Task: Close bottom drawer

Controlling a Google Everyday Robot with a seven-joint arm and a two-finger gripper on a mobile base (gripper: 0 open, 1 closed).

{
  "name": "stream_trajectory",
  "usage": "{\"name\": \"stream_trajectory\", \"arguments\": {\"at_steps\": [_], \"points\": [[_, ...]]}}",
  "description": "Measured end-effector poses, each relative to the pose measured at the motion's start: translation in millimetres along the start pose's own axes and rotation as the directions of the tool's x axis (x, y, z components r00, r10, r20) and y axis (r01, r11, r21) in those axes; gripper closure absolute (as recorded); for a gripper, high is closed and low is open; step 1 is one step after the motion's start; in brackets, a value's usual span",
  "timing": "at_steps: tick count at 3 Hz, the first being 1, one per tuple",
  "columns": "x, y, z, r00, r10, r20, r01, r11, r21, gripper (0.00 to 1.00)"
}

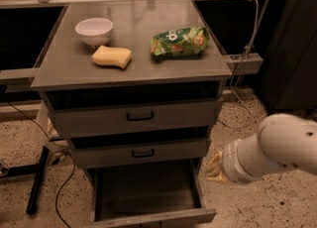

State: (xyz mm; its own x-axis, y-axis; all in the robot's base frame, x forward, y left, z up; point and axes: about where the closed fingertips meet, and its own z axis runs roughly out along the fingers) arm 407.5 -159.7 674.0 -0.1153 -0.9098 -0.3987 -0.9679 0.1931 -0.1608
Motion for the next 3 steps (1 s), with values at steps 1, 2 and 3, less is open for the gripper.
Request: {"name": "stream_trajectory", "arguments": {"at_steps": [1,2,3], "points": [[37,7,66,0.999,0.042,0.017,-0.042,0.9991,-0.006,1.0],[70,7,125,0.999,0.042,0.033,-0.043,0.9987,0.028,1.0],[94,8,192,0.994,0.077,0.077,-0.078,0.9969,0.009,1.0]]}}
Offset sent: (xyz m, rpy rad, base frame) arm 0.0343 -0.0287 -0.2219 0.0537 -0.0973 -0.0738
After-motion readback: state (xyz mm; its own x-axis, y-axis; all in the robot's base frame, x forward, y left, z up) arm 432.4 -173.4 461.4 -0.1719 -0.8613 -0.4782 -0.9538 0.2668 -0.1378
